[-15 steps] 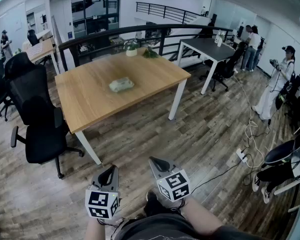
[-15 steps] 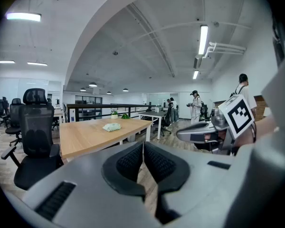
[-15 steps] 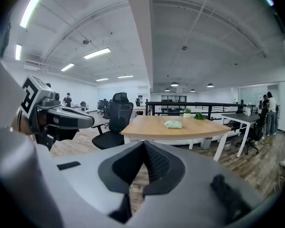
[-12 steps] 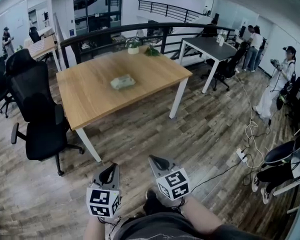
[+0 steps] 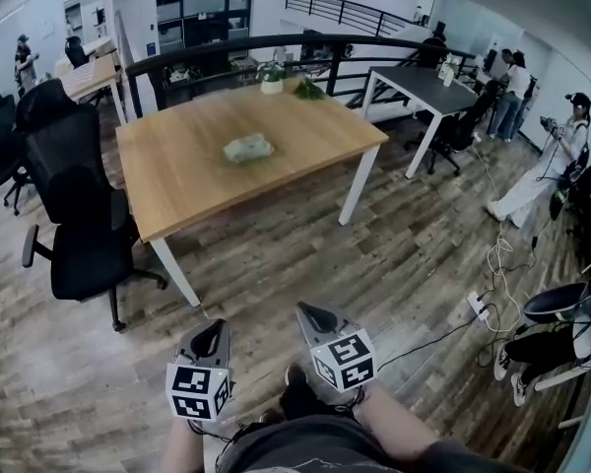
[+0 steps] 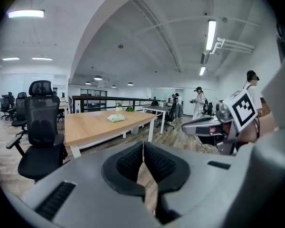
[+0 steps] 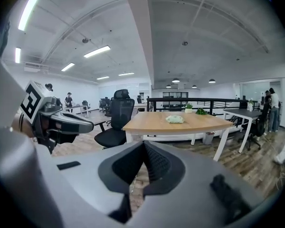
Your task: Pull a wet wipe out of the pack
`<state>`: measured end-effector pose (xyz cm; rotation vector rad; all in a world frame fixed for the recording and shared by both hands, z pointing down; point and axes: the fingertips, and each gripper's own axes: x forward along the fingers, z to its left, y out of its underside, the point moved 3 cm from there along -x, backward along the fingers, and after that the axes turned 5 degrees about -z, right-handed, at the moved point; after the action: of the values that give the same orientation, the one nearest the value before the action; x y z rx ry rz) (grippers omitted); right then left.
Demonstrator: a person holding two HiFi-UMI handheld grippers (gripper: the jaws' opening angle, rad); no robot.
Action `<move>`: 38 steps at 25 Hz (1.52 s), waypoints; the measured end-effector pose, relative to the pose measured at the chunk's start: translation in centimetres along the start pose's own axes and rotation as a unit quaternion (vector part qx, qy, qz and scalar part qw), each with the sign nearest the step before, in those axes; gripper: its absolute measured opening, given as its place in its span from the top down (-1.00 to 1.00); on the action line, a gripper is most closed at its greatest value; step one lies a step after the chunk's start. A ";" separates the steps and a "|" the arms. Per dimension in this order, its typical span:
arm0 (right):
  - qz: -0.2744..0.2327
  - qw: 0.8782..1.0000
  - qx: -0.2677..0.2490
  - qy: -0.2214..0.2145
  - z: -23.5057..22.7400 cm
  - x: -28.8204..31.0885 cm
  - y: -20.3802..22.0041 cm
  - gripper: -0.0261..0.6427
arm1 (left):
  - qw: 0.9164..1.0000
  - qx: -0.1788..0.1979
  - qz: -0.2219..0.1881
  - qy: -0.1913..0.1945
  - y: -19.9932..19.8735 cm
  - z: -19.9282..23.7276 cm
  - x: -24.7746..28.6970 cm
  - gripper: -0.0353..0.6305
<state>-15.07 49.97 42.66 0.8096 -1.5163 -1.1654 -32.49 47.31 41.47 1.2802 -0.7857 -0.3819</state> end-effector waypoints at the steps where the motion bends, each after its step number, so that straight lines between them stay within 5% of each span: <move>1: 0.001 1.000 0.012 -0.002 -0.2 0.0 0.3 0.86 | 1.000 -0.005 0.005 -0.001 0.5 0.2 0.3 0.83; 6: -0.004 0.998 0.056 -0.013 -1.8 0.0 1.0 0.85 | 0.999 -0.027 0.029 -0.013 2.0 1.5 2.1 0.83; 12: -0.019 0.997 0.066 0.017 -7.7 3.1 1.2 0.85 | 0.999 -0.033 0.024 0.036 0.6 0.9 6.6 0.83; 27: -0.032 0.993 0.085 -0.081 -24.8 14.4 -3.6 0.85 | 0.999 -0.037 0.021 -0.001 -5.9 0.1 26.2 0.83; 38: -0.025 0.989 0.088 -0.114 -29.2 18.6 -3.7 0.85 | 0.998 -0.050 0.025 -0.034 -7.1 0.0 30.7 0.83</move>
<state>8.01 24.01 45.48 0.8579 -1.8161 -1.2049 -10.22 25.22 44.17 1.1578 -0.8441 -0.4200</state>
